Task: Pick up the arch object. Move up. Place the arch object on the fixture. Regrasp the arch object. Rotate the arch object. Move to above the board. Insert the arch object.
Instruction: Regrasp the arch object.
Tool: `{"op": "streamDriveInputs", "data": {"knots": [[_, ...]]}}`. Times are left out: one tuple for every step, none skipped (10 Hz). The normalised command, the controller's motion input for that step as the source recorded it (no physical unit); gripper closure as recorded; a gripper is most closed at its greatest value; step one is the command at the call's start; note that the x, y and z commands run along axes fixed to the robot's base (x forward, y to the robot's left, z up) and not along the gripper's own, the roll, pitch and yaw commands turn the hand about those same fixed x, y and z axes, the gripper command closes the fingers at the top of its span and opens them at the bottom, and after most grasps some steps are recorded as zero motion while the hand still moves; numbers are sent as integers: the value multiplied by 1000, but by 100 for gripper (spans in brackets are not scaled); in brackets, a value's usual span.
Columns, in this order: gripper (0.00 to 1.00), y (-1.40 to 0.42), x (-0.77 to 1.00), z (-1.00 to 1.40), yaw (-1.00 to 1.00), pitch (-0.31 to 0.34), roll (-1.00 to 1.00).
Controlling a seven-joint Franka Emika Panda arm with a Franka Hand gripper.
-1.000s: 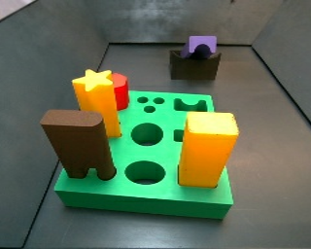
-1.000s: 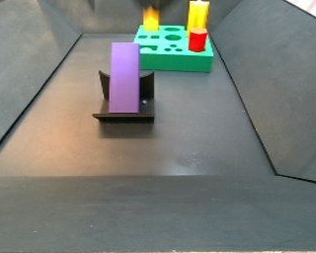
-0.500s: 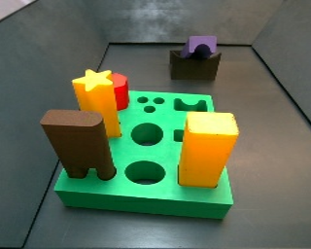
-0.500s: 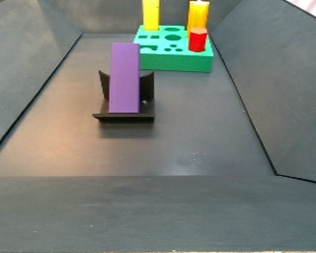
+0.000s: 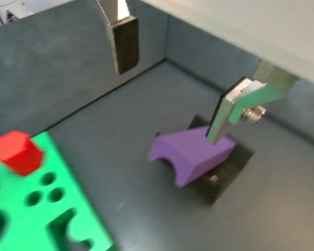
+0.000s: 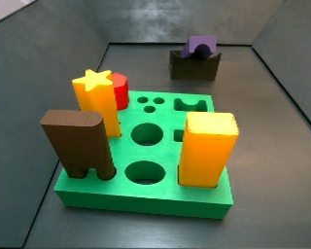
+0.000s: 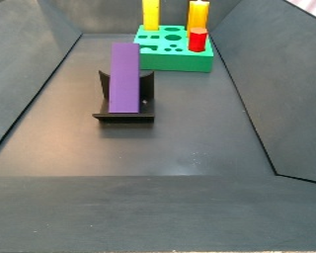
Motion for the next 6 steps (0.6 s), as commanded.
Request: {"op": "streamDriveInputs", "data": {"knots": [[0, -21, 9, 11, 21, 32, 1000], [0, -19, 17, 7, 23, 38, 1000], [0, -23, 33, -2, 26, 47, 1000], [0, -25, 45, -5, 29, 56, 1000], [0, -27, 61, -6, 35, 71, 1000], [0, -31, 72, -7, 38, 79, 1000]]}}
